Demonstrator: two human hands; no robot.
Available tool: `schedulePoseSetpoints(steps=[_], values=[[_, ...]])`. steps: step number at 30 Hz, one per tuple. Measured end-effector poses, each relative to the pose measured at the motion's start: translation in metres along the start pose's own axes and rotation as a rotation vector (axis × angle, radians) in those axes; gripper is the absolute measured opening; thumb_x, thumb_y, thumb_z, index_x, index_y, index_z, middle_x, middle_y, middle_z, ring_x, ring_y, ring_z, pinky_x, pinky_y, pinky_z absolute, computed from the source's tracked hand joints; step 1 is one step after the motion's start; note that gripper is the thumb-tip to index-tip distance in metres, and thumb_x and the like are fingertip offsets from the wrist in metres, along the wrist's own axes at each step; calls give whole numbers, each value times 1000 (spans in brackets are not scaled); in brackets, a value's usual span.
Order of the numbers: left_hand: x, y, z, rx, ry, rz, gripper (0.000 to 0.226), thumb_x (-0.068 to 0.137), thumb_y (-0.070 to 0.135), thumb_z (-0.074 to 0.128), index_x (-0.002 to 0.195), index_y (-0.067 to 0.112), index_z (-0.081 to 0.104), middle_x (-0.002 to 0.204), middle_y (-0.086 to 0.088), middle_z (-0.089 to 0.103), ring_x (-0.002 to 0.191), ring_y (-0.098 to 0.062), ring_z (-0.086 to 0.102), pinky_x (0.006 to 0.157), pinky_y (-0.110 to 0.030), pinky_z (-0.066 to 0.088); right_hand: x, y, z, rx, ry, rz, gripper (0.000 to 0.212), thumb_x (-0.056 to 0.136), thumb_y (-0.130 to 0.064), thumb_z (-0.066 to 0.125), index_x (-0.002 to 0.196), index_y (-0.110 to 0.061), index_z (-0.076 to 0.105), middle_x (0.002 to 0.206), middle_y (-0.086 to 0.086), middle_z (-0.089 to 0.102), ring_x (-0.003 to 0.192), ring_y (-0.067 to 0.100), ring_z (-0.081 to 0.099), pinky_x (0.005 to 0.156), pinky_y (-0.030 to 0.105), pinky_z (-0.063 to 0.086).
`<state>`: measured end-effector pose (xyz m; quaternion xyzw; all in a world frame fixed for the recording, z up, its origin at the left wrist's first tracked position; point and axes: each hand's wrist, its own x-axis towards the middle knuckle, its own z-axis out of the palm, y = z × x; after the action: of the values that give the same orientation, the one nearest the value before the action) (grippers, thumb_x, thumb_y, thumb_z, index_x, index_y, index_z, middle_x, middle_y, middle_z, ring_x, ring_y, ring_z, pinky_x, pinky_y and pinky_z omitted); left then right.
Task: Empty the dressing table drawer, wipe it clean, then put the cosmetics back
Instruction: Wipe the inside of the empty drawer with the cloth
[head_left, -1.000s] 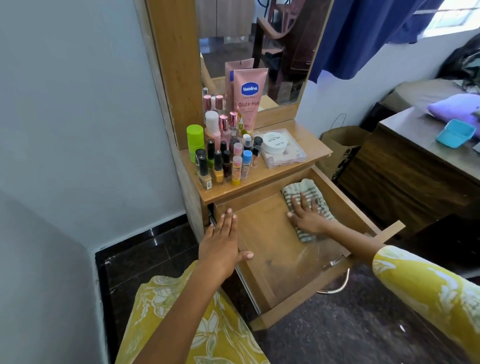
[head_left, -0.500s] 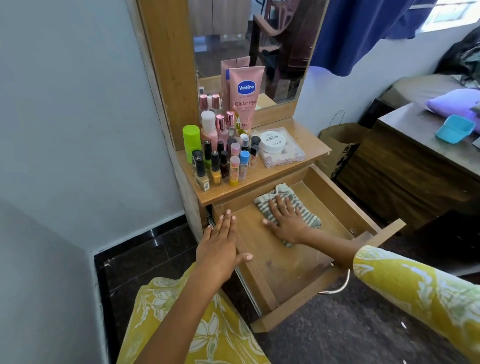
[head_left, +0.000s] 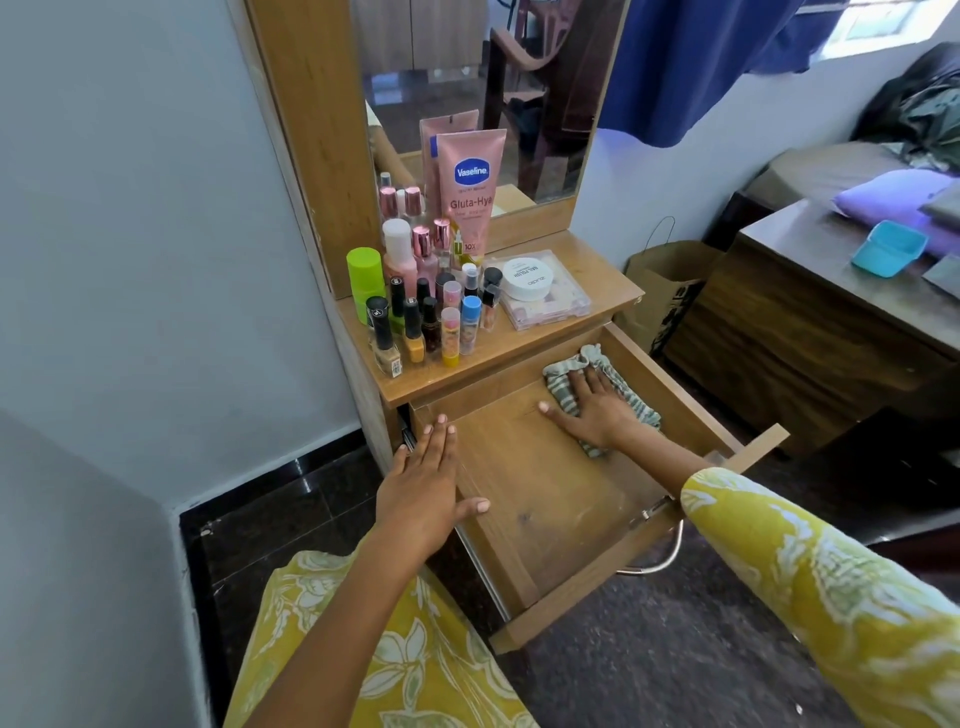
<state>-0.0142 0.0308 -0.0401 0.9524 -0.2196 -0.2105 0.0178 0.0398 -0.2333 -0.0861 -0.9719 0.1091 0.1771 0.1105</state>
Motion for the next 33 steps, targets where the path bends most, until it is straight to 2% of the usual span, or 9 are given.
schedulePoseSetpoints(steps=[3,6,10,13,15,19,25,29,33], values=[[0,-1,0,-5,0,0,90,92,59,34,145,11,-21,152,-6,-28,142,-18,-18,117,-40,-2,-4,-7,-13,30,-86,80,103,79,-82,21,151,-14,-5,159,15,-7,146,34,2,119,48,10],[0,-1,1,0,3,3,90,92,59,33,145,11,-21,152,-6,-28,142,-18,-18,118,-40,-2,-23,-4,-15,-15,-241,143,108,75,-85,22,149,-14,-13,156,17,-17,145,38,-6,118,53,5],[1,-2,1,10,7,10,90,92,59,33,145,10,-21,152,-7,-29,142,-19,-18,117,-39,-2,-60,18,-6,-97,-344,87,102,79,-80,27,150,-18,-12,155,12,-22,145,36,-11,117,49,2],[1,-2,2,5,7,11,90,92,59,33,145,10,-21,152,-7,-29,142,-19,-18,117,-40,-2,-67,17,-13,-5,-215,-23,85,86,-72,29,152,-24,6,159,6,-11,147,30,-2,118,47,10],[2,-3,2,-9,6,12,91,92,59,35,145,10,-21,151,-6,-30,142,-19,-19,117,-40,-2,-62,10,-13,47,-109,-22,80,88,-68,30,151,-30,-2,158,6,-17,146,33,-8,117,49,9],[1,-2,2,-6,11,7,90,92,58,35,145,11,-21,151,-5,-30,142,-18,-19,116,-40,-3,-34,5,2,55,-230,72,89,83,-76,22,146,-30,-21,151,8,-35,138,40,-27,115,56,-8],[2,-2,2,-14,2,0,91,92,58,36,145,11,-22,151,-4,-31,142,-18,-19,117,-40,-2,2,-7,-8,49,-157,57,97,82,-79,21,148,-21,-20,151,10,-34,138,31,-32,113,50,-15],[2,-1,3,8,10,-4,90,92,60,33,145,11,-22,151,-4,-30,142,-18,-19,117,-40,-3,-1,-9,-6,-37,-92,84,107,75,-85,20,149,-16,-16,154,15,-26,142,29,-26,116,49,-8],[0,-2,3,16,14,-3,90,91,61,31,145,11,-22,151,-4,-30,142,-18,-19,116,-40,-4,-20,1,-6,-224,-148,160,118,69,-90,16,149,-8,-14,155,20,-17,145,32,-14,118,45,-1]])
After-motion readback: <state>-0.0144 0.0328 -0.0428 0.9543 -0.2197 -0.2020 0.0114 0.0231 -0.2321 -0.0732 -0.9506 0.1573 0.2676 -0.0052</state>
